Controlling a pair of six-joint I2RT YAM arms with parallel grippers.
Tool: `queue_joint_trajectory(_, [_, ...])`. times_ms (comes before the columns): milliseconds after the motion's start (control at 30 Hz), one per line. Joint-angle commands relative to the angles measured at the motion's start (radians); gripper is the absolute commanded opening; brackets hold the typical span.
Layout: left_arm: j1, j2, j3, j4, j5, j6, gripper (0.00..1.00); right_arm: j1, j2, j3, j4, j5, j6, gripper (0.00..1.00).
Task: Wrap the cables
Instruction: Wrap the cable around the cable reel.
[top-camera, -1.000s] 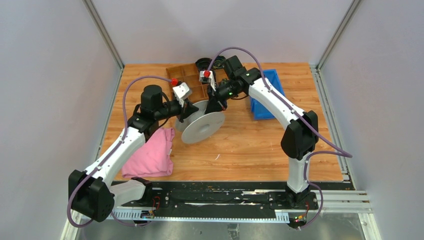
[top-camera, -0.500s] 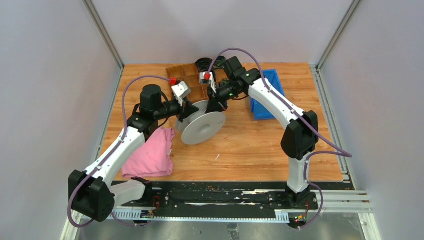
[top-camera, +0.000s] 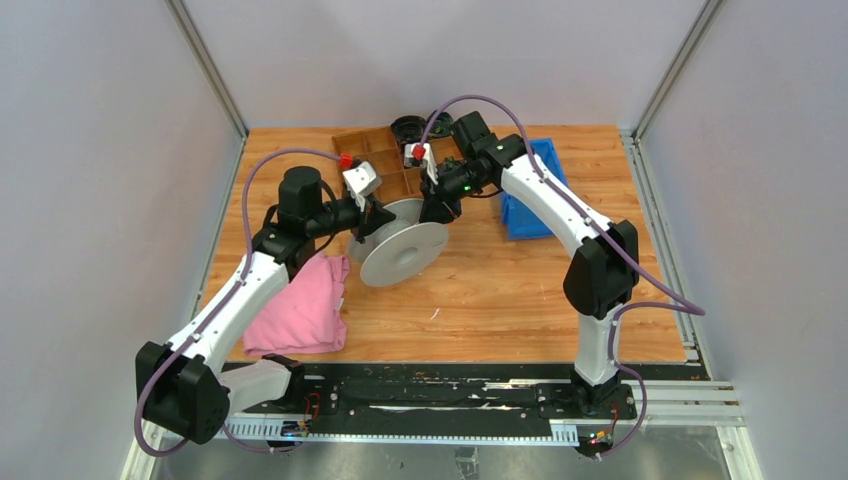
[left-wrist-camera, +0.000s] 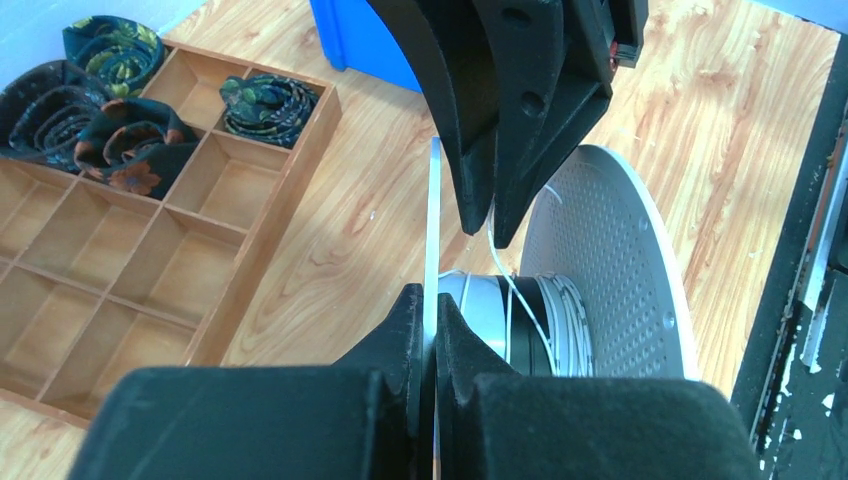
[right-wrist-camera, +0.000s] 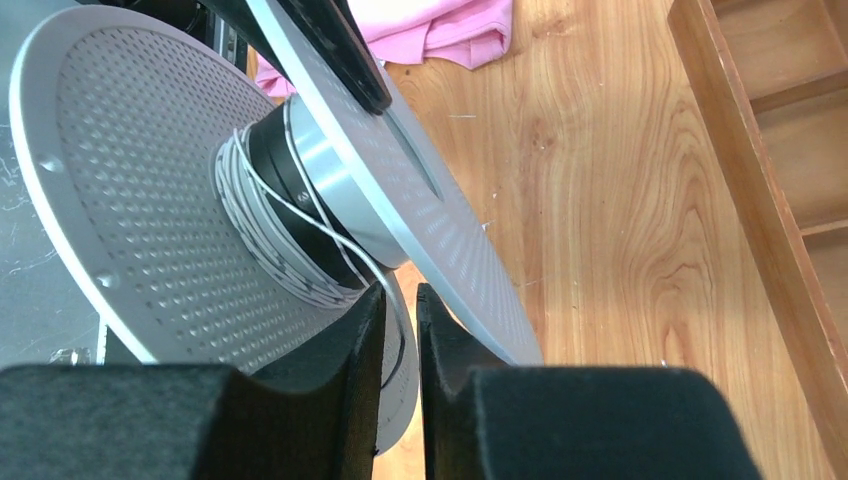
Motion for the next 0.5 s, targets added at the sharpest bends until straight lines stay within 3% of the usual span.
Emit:
queue_joint_trajectory(0, [0.009,-0.02,0.069,0.066,-0.038,0.04,0.0,-0.017,-0.017,0.03,-0.062,0.012,-0.008,0.19])
queue_joint_trajectory(467, [0.009,-0.009,0.095,0.035,-0.069,0.067,0.0,-0.03,-0.019,0.023,-0.086,0.025,-0.041,0.24])
